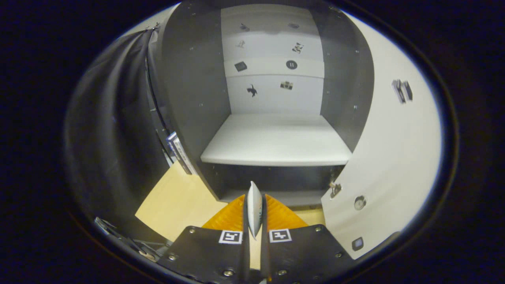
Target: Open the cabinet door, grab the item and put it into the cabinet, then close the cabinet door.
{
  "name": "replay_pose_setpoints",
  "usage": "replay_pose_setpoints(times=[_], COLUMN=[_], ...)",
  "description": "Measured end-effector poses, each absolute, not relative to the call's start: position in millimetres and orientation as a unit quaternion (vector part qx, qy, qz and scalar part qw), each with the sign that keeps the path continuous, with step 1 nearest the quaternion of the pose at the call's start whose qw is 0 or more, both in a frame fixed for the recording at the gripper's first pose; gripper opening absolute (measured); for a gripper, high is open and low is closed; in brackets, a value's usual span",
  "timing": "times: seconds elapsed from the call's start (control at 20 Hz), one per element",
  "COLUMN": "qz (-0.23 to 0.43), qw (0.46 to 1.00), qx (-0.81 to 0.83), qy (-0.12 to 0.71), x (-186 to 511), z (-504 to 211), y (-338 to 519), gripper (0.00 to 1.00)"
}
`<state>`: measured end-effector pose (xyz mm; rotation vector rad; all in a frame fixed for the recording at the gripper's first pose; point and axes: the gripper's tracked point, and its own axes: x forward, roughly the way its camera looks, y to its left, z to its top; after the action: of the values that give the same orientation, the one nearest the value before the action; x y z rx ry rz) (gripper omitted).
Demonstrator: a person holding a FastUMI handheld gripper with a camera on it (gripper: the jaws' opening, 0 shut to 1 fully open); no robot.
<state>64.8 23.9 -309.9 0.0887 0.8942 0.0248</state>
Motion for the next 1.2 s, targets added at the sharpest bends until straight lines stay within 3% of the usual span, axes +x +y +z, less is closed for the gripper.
replay_pose_setpoints(times=[0.45, 1.2], qz=[-0.017, -0.023], qw=[0.897, 0.842], qx=[0.043, -0.003], qy=[0.440, 0.539], x=[155.4, 188.0], z=[-290.7, -339.8], y=[-14.6, -31.7], gripper=[0.11, 0.10])
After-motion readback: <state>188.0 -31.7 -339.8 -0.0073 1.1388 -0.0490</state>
